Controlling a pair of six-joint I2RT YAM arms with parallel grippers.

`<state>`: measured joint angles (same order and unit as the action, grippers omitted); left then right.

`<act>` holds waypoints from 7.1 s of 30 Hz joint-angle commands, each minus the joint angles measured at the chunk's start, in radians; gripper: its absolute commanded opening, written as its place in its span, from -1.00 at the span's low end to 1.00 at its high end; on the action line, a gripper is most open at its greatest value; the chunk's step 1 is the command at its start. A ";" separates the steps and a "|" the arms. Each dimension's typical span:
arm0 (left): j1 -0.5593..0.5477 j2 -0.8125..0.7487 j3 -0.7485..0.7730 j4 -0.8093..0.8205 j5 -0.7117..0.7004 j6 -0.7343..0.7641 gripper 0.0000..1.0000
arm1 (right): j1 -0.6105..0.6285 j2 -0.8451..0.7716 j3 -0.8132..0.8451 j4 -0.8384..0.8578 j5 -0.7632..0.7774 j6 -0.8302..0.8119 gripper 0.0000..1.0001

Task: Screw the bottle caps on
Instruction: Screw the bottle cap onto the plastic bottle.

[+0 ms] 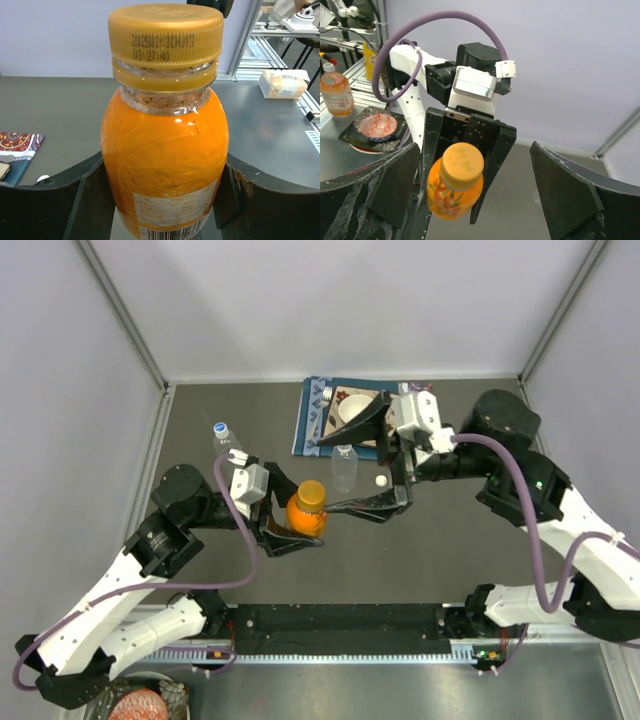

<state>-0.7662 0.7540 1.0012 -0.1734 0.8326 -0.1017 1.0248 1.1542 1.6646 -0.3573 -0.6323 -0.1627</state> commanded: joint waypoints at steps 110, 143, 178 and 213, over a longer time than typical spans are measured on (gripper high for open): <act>0.039 -0.058 0.027 0.057 -0.823 0.235 -1.00 | 0.218 0.294 -0.055 -0.016 0.951 0.651 -0.30; 0.050 -0.013 -0.023 0.164 0.298 -0.079 -1.00 | -0.032 0.061 -0.033 0.215 -0.239 0.230 0.79; 0.051 -0.012 -0.026 0.166 0.220 -0.070 -1.00 | -0.032 0.153 -0.135 0.503 -0.472 0.450 0.25; 0.073 -0.038 0.004 0.106 -0.229 0.042 -1.00 | -0.032 0.150 -0.209 0.238 -0.181 0.391 -0.59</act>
<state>-0.7082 0.7242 0.9585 -0.1154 0.8597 -0.1223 0.9886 1.2972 1.5017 0.0311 -0.9142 0.2356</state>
